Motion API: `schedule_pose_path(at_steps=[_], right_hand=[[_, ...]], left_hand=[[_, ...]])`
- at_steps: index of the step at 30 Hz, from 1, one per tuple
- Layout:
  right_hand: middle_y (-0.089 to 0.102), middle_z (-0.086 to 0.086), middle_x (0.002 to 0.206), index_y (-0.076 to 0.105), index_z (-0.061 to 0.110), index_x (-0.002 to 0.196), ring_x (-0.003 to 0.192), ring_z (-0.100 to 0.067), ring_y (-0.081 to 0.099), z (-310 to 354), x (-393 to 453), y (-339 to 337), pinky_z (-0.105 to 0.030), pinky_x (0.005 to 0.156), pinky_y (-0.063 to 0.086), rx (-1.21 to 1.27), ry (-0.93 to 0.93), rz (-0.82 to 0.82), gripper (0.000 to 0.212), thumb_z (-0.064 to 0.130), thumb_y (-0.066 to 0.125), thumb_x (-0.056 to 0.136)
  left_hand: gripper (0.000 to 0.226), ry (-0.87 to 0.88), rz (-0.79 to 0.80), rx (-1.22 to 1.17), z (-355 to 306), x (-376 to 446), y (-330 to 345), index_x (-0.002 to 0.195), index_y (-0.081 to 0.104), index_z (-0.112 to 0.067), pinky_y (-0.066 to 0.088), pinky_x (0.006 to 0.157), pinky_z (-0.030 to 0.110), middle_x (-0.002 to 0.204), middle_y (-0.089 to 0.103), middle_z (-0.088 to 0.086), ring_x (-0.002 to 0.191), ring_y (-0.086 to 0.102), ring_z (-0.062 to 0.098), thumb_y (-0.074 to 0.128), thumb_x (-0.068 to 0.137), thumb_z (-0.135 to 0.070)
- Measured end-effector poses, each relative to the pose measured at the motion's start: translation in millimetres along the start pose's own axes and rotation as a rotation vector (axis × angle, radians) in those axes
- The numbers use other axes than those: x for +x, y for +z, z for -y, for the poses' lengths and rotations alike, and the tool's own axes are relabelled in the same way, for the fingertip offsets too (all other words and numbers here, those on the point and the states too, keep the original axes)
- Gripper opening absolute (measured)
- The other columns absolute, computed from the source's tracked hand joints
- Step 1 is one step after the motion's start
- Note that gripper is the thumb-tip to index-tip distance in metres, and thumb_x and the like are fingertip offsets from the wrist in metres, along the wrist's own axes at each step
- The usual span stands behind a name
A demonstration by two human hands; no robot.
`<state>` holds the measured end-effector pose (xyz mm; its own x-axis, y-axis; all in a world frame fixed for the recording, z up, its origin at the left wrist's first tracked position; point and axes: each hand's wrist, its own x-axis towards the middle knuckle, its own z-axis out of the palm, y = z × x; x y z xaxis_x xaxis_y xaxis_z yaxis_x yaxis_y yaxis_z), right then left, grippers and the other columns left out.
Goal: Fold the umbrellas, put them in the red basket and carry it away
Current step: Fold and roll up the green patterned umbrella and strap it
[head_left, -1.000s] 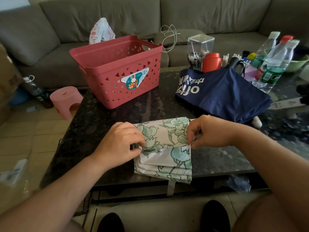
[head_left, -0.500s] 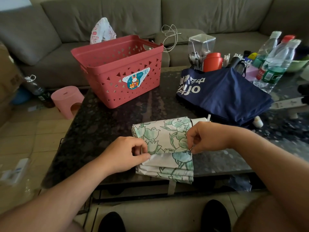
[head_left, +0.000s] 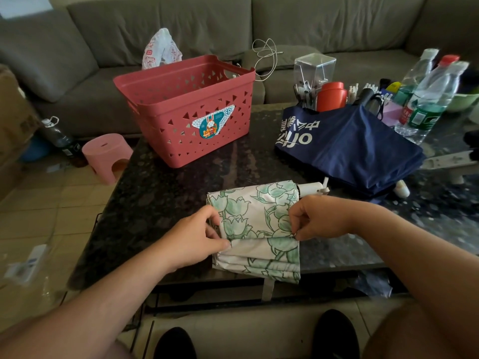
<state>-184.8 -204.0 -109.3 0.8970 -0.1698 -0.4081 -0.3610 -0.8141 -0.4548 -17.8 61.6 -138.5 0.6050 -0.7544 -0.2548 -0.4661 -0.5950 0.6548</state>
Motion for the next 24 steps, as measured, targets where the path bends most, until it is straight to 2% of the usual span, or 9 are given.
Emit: schedule_pose_path(at_steps=[4,8,11,13,16,21,24], right_hand=[[0.06,0.025,0.06,0.07,0.031,0.078,0.058,0.006,0.054,2,-1,-2,-0.019,0.066,0.046,0.018,-0.006,-0.013,0.017,0.022,0.083,0.084],[0.059,0.026,0.059,0.07,0.028,0.08,0.056,0.007,0.054,6,-1,1,-0.017,0.062,0.044,0.022,0.002,-0.004,0.015,0.021,0.083,0.084],[0.06,0.031,0.059,0.07,0.028,0.081,0.056,0.011,0.056,8,-1,3,-0.013,0.058,0.04,0.003,0.034,-0.005,0.014,0.022,0.082,0.085],[0.061,0.033,0.06,0.07,0.029,0.082,0.057,0.013,0.056,10,-1,2,-0.015,0.059,0.04,-0.013,0.056,-0.012,0.012,0.023,0.081,0.085],[0.065,0.021,0.065,0.071,0.03,0.079,0.062,0.005,0.06,14,-1,2,-0.018,0.061,0.043,-0.016,0.085,-0.027,0.013,0.023,0.082,0.083],[0.072,0.013,0.085,0.072,0.028,0.08,0.081,-0.005,0.066,18,0,6,-0.024,0.071,0.052,-0.025,0.099,-0.026,0.012,0.021,0.082,0.082],[0.073,0.012,0.089,0.071,0.028,0.08,0.085,-0.008,0.067,18,0,8,-0.026,0.075,0.054,-0.032,0.106,-0.02,0.013,0.021,0.082,0.082]], left_hand=[[0.053,-0.098,-0.023,0.068,-3,-1,-1,0.103,0.047,-0.035,0.056,0.073,0.033,0.087,0.074,-0.007,0.08,0.071,0.009,0.088,0.075,-0.052],[0.059,-0.15,0.005,0.077,-3,-2,-2,0.105,0.048,-0.035,0.062,0.077,0.037,0.08,0.077,-0.01,0.073,0.073,0.004,0.093,0.069,-0.046],[0.059,-0.195,-0.036,0.002,-4,-1,-2,0.103,0.051,-0.036,0.064,0.082,0.047,0.083,0.078,-0.006,0.077,0.075,0.014,0.091,0.062,-0.049],[0.056,-0.192,-0.076,-0.079,-5,0,-2,0.103,0.05,-0.036,0.063,0.085,0.05,0.083,0.079,-0.007,0.079,0.076,0.017,0.09,0.065,-0.047],[0.055,-0.147,-0.102,-0.113,-5,1,1,0.104,0.048,-0.039,0.061,0.088,0.047,0.085,0.08,-0.011,0.082,0.075,0.012,0.092,0.072,-0.037],[0.059,-0.113,-0.075,0.024,-5,-2,5,0.106,0.045,-0.04,0.061,0.077,0.036,0.082,0.078,-0.011,0.076,0.073,0.004,0.093,0.072,-0.043],[0.06,-0.046,-0.125,0.23,-4,-2,2,0.104,0.039,-0.039,0.06,0.072,0.043,0.083,0.071,-0.01,0.075,0.068,0.007,0.089,0.073,-0.048]])
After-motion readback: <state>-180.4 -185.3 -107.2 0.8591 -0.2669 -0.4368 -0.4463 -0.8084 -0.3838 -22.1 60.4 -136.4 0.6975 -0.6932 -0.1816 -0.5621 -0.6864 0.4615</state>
